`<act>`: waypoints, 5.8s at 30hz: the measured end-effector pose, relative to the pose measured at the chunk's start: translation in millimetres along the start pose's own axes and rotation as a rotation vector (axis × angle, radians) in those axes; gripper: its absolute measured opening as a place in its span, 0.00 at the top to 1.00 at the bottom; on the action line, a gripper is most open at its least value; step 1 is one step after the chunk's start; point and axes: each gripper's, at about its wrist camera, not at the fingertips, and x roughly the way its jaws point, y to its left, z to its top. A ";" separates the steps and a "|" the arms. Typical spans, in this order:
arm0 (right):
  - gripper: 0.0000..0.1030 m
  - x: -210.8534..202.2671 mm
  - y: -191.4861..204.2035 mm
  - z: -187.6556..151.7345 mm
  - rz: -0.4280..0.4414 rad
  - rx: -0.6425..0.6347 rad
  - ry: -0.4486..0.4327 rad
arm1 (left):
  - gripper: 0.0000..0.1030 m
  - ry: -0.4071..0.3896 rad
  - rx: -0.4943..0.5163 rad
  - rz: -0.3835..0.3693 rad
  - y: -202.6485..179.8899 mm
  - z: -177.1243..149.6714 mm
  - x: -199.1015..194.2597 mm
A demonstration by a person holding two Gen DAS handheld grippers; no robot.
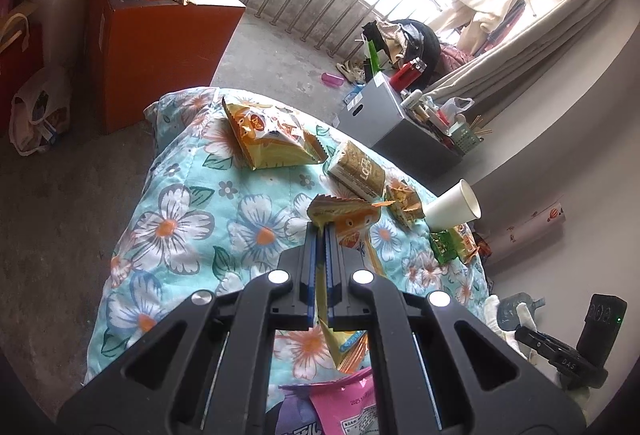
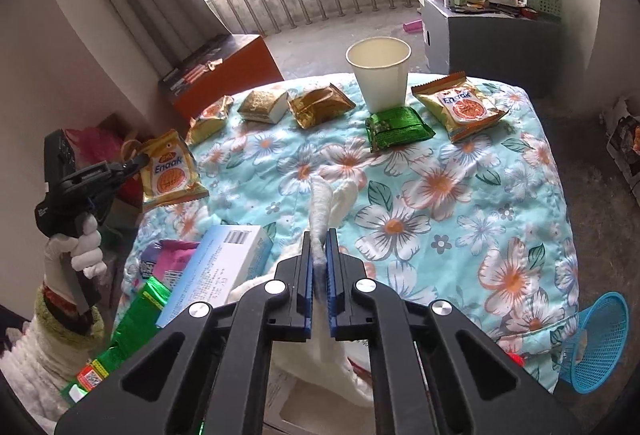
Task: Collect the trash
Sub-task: 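Carry the Enaak packet and white cloth over the blue wastebasket with both tools, then open both tools to drop the packet and cloth into the wastebasket, then move both open tools back toward the items on the bed, then grasp the blue-white card box with the left tool while the right tool grasps the clear plastic bag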
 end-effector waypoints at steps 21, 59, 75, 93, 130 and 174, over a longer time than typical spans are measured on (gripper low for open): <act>0.95 -177.4 -15.3 -32.0 0.046 0.045 -0.341 | 0.98 -0.119 0.267 -0.098 -147.4 1.1 -102.6; 0.95 -219.5 -447.1 -261.8 -0.301 0.865 -0.434 | 0.98 0.519 1.164 -0.237 -605.7 -452.4 218.3; 0.68 -162.1 -563.7 -301.7 -0.310 1.158 -0.432 | 0.65 0.613 1.045 -0.174 -624.8 -524.6 330.6; 0.46 -253.8 -374.4 -263.4 -0.131 0.802 -0.599 | 0.45 0.538 0.964 -0.170 -514.3 -261.1 117.1; 0.37 -43.4 -94.5 -196.9 0.331 0.450 -0.007 | 0.32 0.035 0.134 0.024 -14.4 -129.4 -163.7; 0.39 -22.3 -85.7 -206.1 0.352 0.358 0.017 | 0.27 0.801 0.202 0.121 -127.8 -59.5 82.5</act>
